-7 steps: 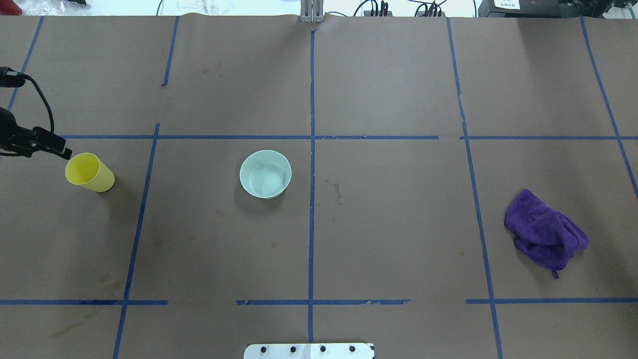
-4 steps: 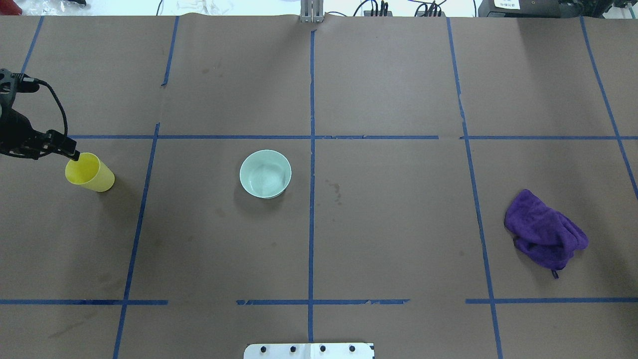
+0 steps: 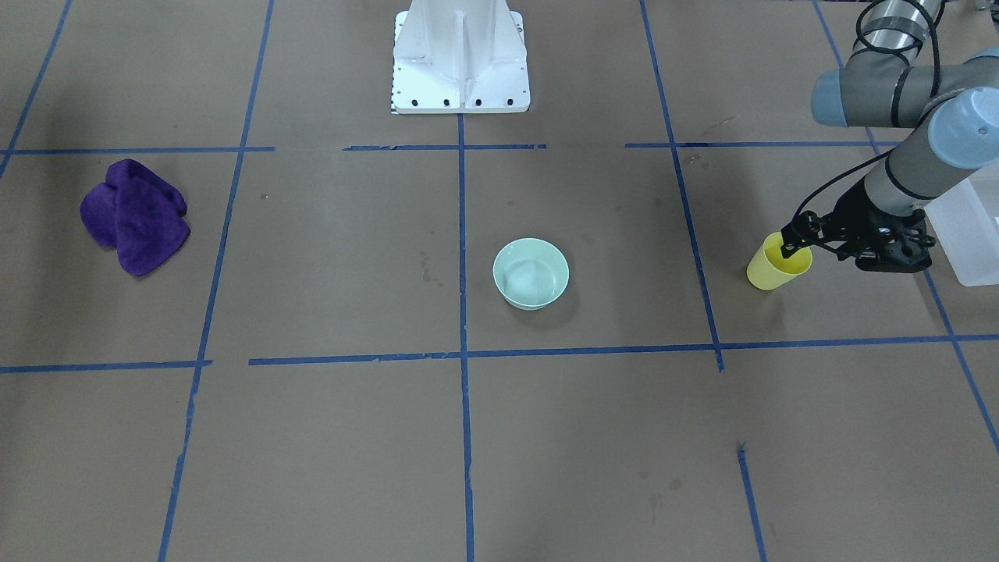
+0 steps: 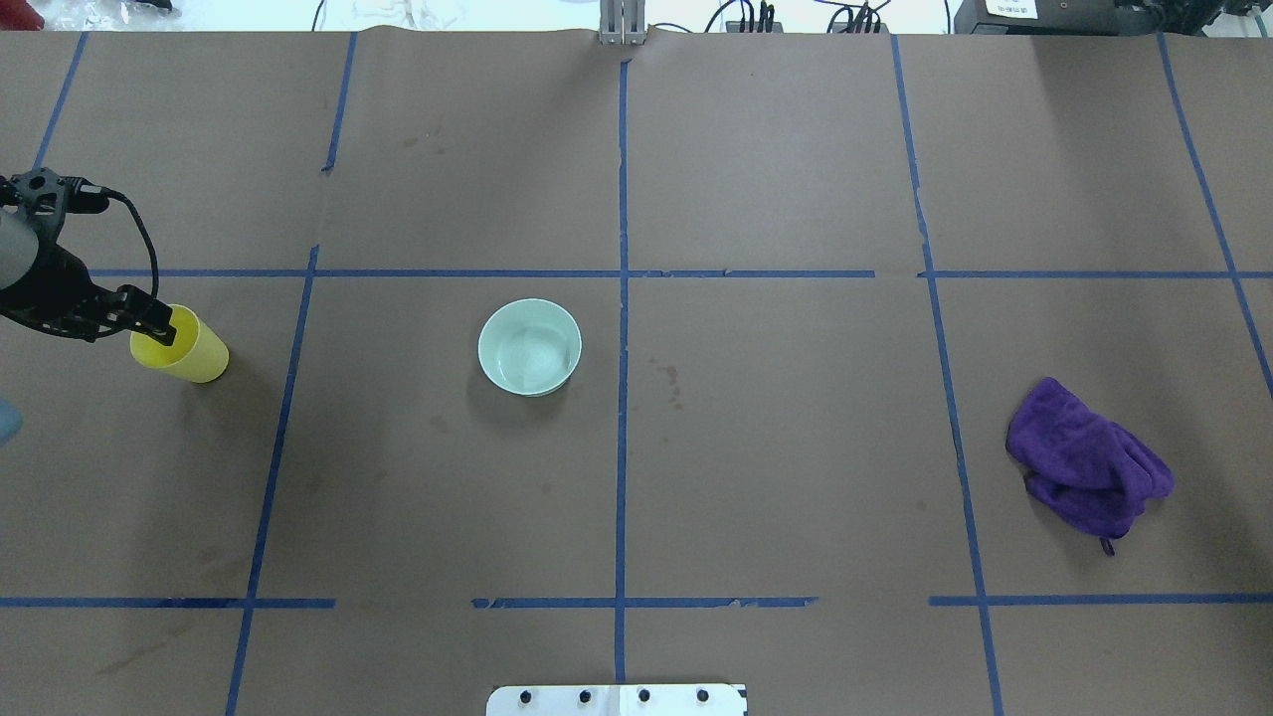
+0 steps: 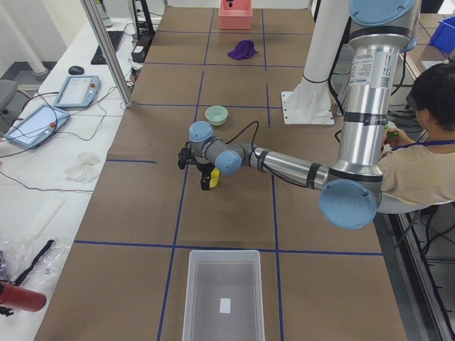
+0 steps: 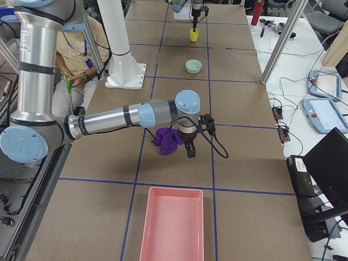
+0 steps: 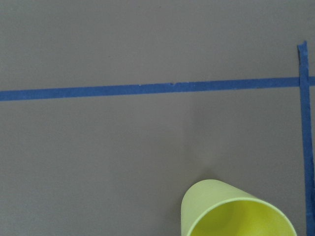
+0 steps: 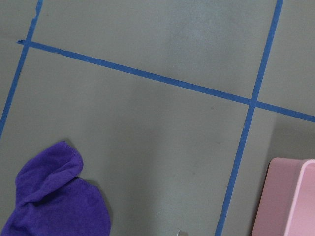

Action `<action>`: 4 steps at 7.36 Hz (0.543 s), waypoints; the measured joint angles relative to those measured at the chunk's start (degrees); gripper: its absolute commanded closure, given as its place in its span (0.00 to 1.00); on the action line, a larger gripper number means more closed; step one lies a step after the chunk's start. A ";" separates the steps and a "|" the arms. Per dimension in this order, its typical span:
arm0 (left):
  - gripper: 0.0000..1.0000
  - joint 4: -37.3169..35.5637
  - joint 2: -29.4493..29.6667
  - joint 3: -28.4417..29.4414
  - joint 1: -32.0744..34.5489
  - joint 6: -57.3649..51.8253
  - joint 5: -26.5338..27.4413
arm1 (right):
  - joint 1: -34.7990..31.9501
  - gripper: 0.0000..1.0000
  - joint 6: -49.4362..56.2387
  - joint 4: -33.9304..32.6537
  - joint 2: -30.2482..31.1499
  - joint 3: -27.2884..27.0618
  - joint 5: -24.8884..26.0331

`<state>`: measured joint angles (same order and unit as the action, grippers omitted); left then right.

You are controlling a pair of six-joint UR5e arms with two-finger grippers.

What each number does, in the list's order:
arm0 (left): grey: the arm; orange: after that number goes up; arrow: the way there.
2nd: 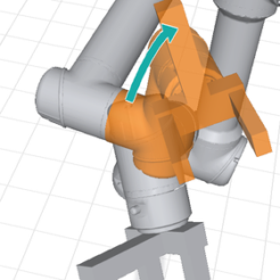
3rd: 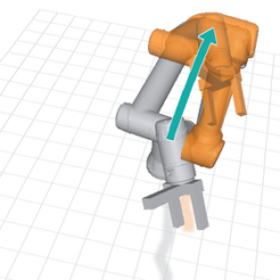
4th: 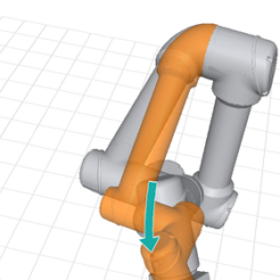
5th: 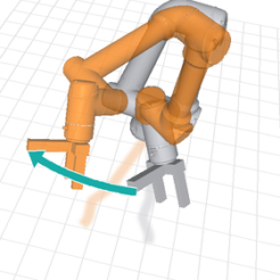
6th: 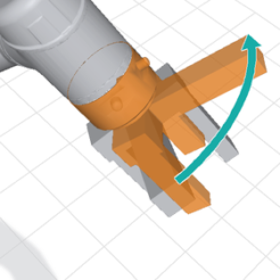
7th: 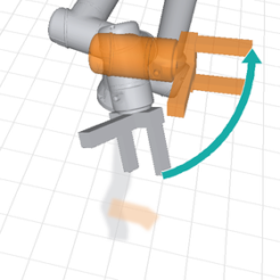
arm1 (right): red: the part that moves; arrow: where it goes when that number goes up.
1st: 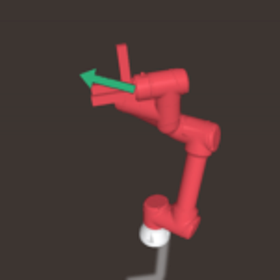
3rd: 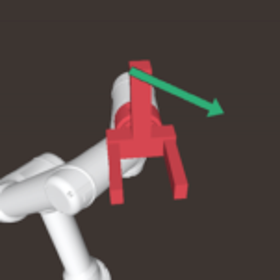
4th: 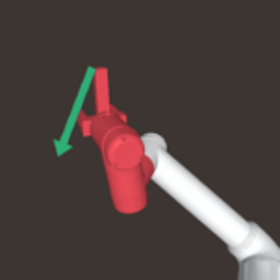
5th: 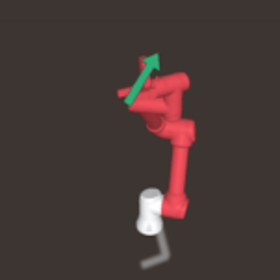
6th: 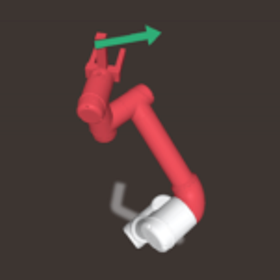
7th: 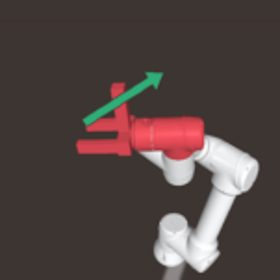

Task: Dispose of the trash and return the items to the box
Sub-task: 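Lower the left gripper onto the yellow cup and close it, then lift the yellow cup with the left gripper and carry it off the table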

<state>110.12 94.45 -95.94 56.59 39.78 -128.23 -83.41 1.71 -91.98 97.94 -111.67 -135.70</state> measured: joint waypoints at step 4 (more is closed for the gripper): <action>1.00 0.02 0.87 1.49 -1.25 -0.28 0.06 | 0.00 0.00 -0.67 0.11 -0.02 0.04 -0.23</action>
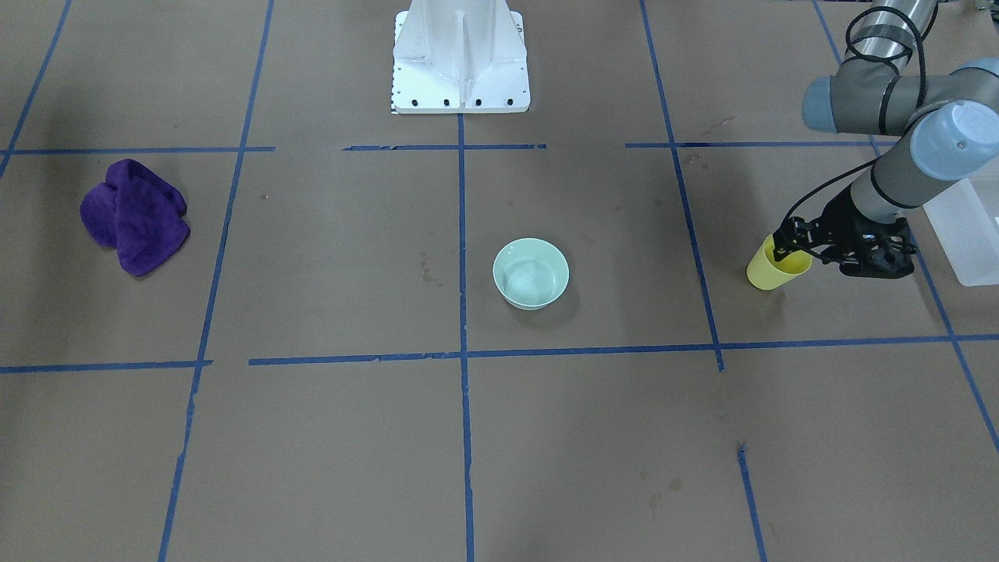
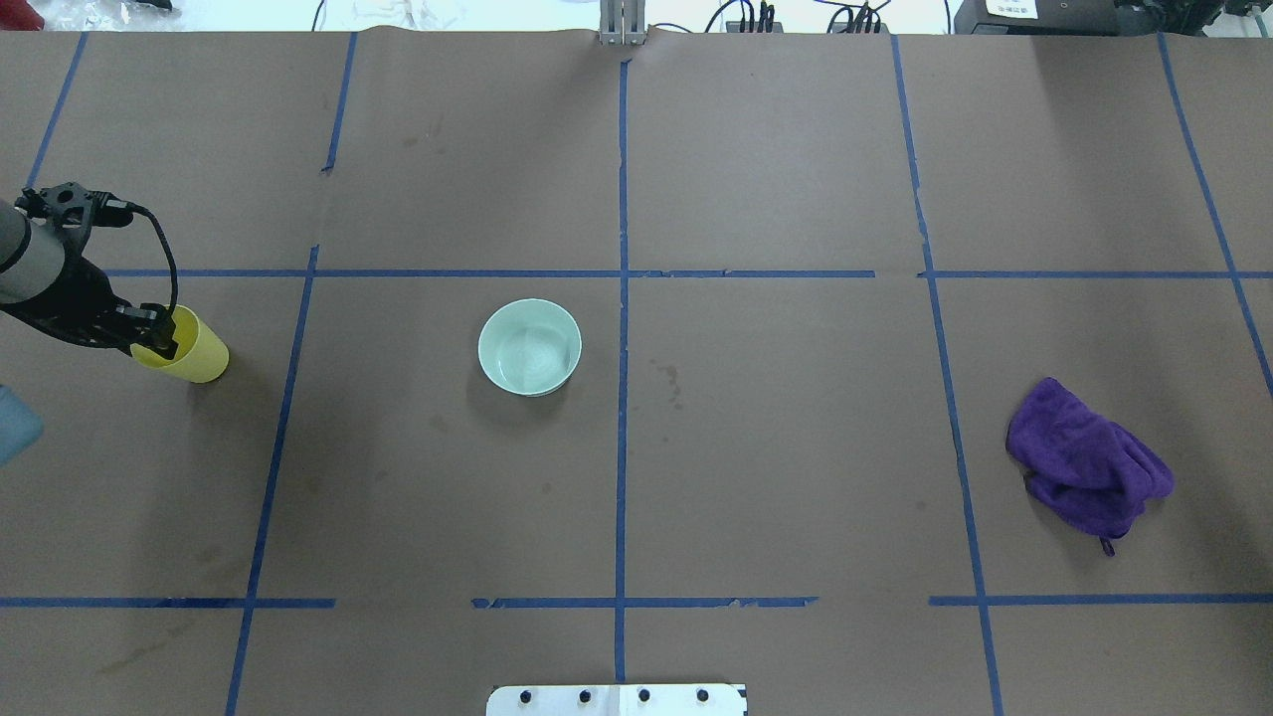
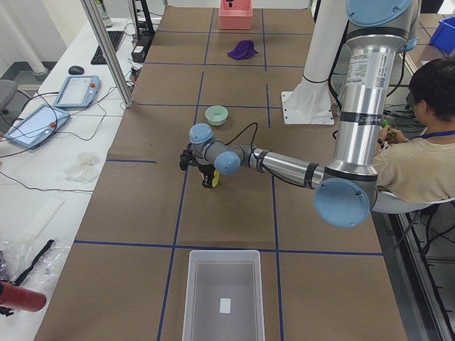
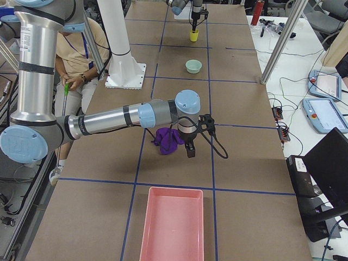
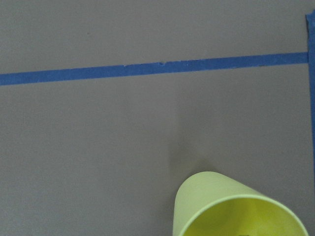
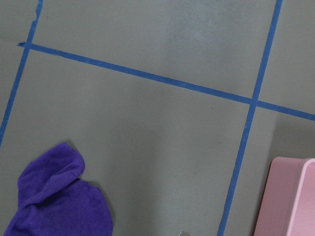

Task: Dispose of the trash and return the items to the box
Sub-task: 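Lift the yellow cup with the left gripper and carry it off the table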

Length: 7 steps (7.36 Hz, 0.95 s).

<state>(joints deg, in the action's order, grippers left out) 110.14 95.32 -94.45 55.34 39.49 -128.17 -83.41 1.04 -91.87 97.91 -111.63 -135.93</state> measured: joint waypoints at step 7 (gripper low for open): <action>1.00 -0.83 -7.11 -12.54 12.11 -9.74 -0.31 | 0.00 0.00 -0.17 0.25 0.65 -0.45 -1.96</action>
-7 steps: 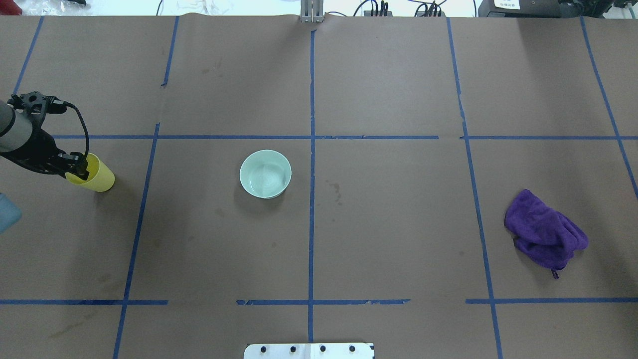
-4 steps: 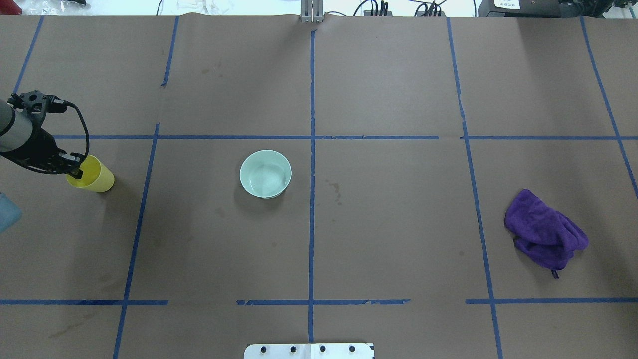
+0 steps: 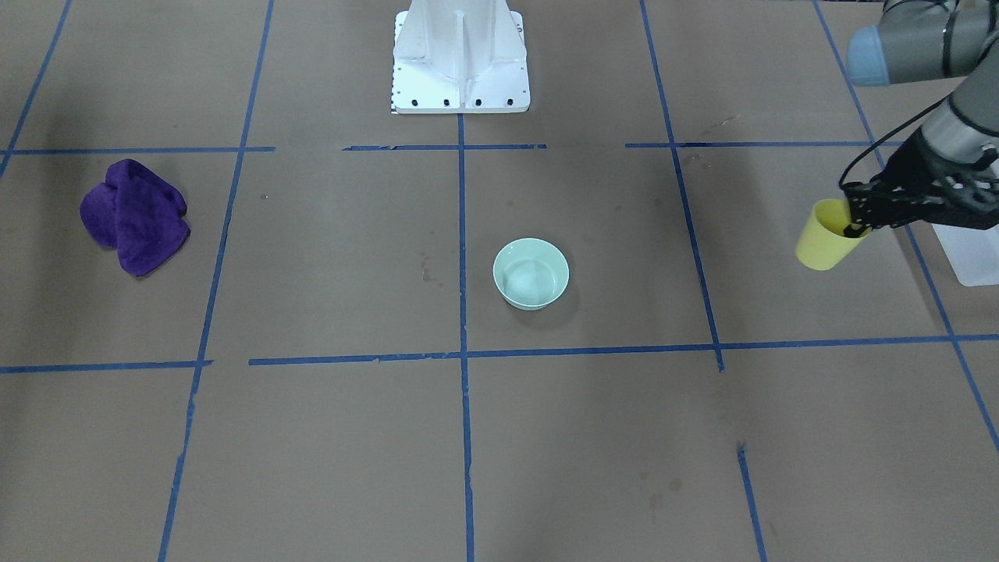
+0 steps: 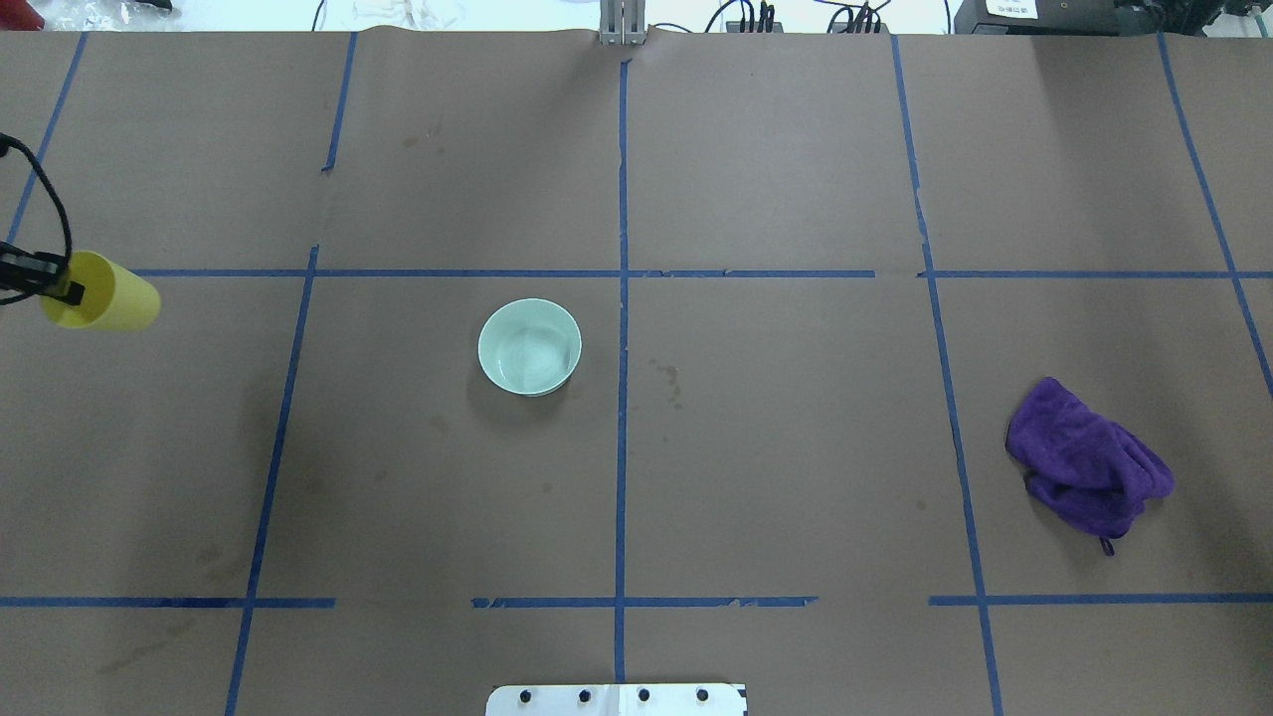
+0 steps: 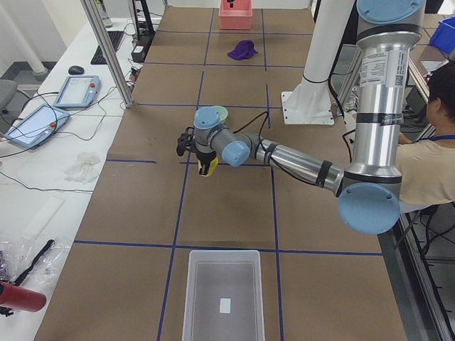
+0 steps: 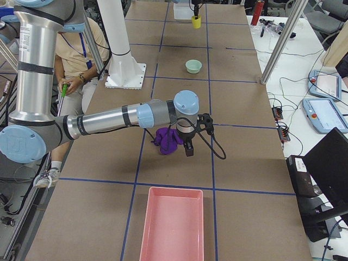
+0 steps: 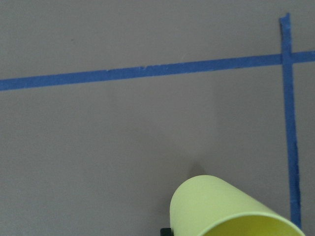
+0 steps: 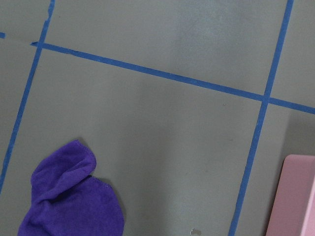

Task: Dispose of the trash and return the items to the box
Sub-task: 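Lift the yellow cup with the left gripper and carry it off the table, then lower the yellow cup into the clear plastic bin and open the left gripper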

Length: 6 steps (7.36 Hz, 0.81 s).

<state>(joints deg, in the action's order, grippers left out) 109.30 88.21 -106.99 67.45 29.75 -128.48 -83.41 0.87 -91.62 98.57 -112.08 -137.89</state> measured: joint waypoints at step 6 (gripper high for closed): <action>1.00 0.22 -5.33 19.40 23.29 -44.00 -0.20 | 1.36 0.00 -0.54 5.23 0.11 1.01 -0.12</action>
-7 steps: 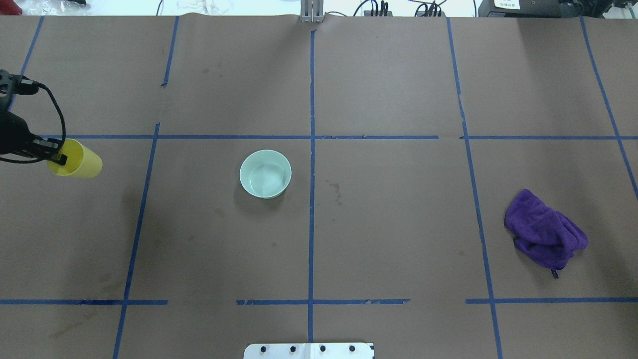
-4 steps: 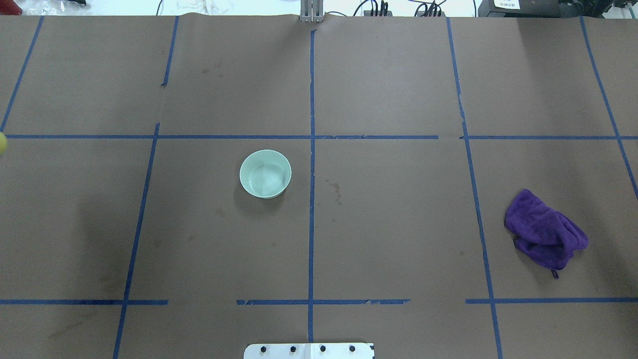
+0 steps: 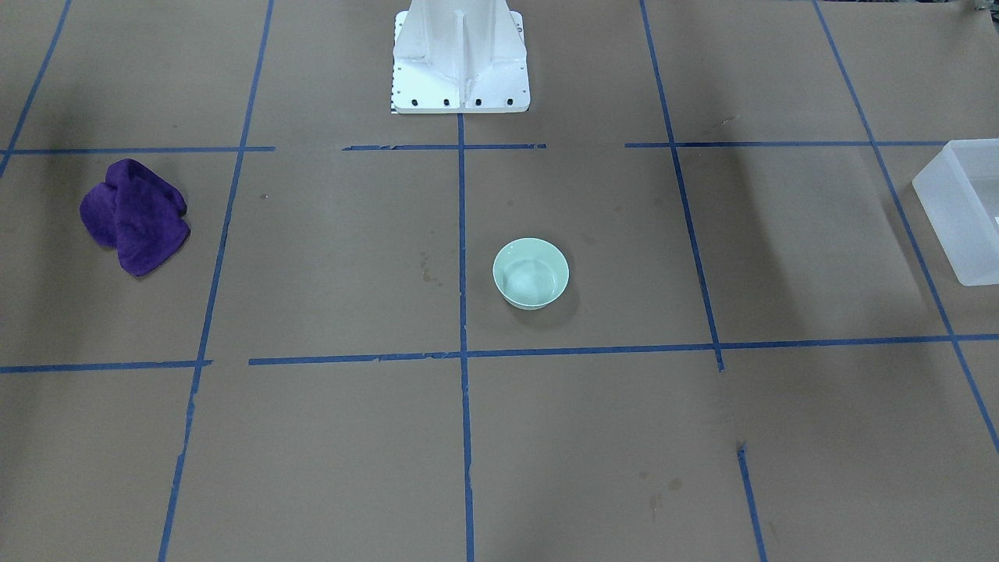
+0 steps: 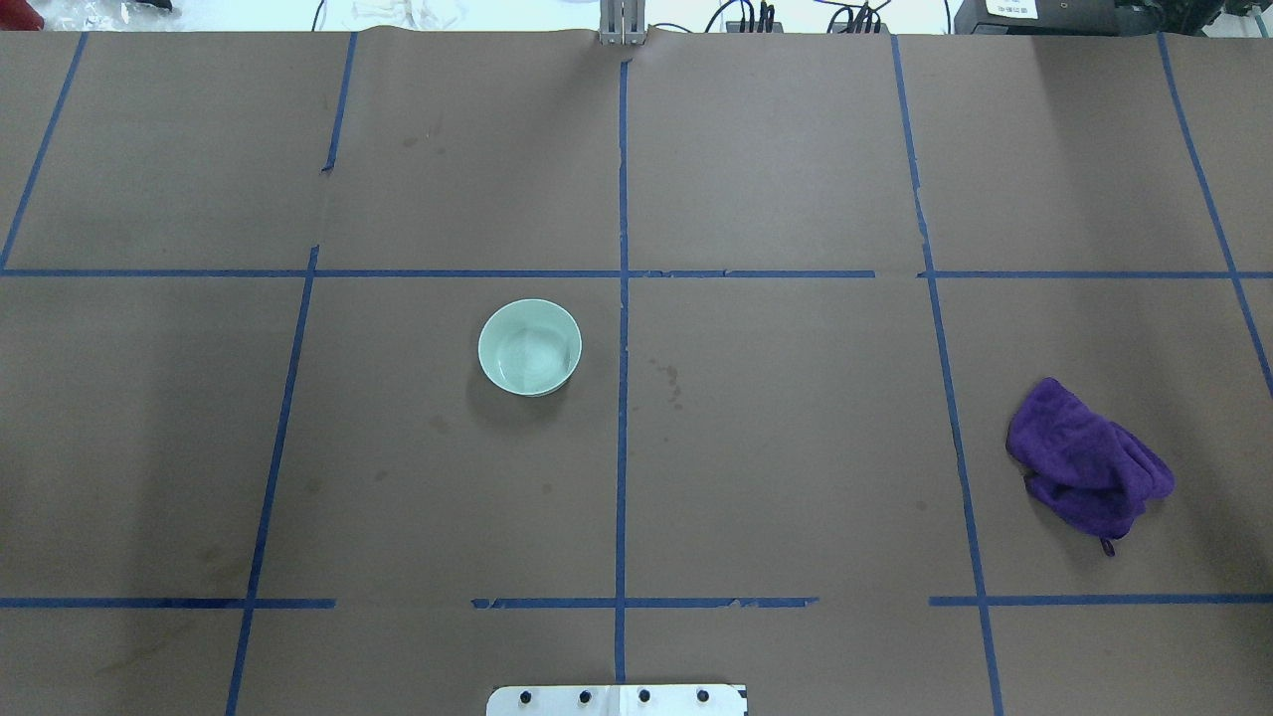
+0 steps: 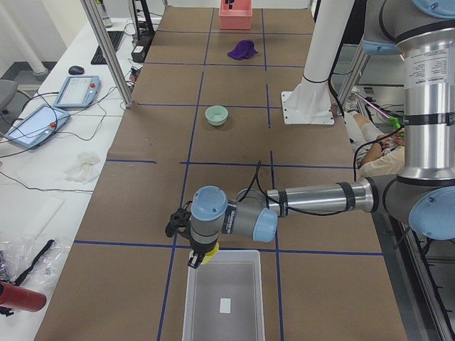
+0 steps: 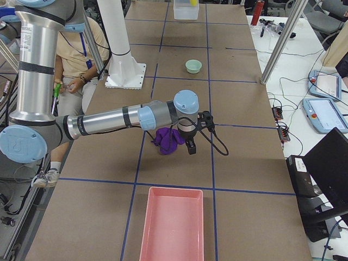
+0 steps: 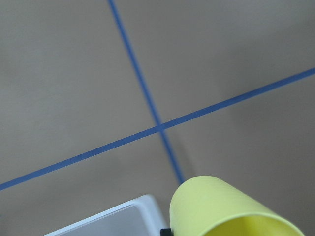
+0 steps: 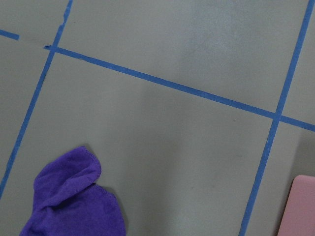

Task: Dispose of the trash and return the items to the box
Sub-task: 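Lower the yellow cup into the clear plastic bin and open the left gripper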

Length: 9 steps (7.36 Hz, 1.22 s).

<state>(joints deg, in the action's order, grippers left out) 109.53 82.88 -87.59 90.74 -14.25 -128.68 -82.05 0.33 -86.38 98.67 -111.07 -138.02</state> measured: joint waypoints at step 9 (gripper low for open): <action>0.93 2.08 3.37 11.44 -3.67 3.32 -5.19 | 1.81 0.00 -0.06 0.16 0.03 0.84 -1.54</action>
<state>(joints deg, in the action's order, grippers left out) 111.61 86.25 -76.16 87.07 -10.93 -133.87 -80.24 0.27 -86.22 98.70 -110.22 -139.55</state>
